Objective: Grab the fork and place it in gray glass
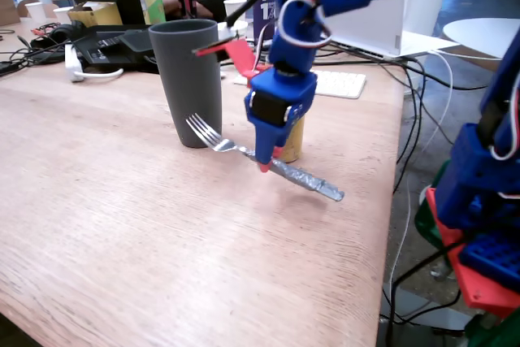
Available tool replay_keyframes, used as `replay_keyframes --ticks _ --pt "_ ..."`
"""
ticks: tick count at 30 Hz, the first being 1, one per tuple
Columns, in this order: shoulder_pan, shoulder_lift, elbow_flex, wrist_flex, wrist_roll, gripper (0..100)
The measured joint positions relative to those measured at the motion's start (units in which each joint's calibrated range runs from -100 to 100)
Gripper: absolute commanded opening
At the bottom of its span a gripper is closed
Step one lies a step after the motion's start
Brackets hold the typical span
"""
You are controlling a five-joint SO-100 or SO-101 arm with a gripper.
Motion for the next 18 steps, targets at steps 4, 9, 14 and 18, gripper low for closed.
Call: replay_keyframes --ticks 4,9,14,18 --pt "-9.21 -15.82 5.68 0.08 0.2 0" --pt "-15.88 -26.11 5.77 -0.5 0.0 0" --pt "-15.03 -36.14 5.77 -0.66 1.42 0" --pt "-9.77 -37.27 0.36 -0.83 3.81 0"
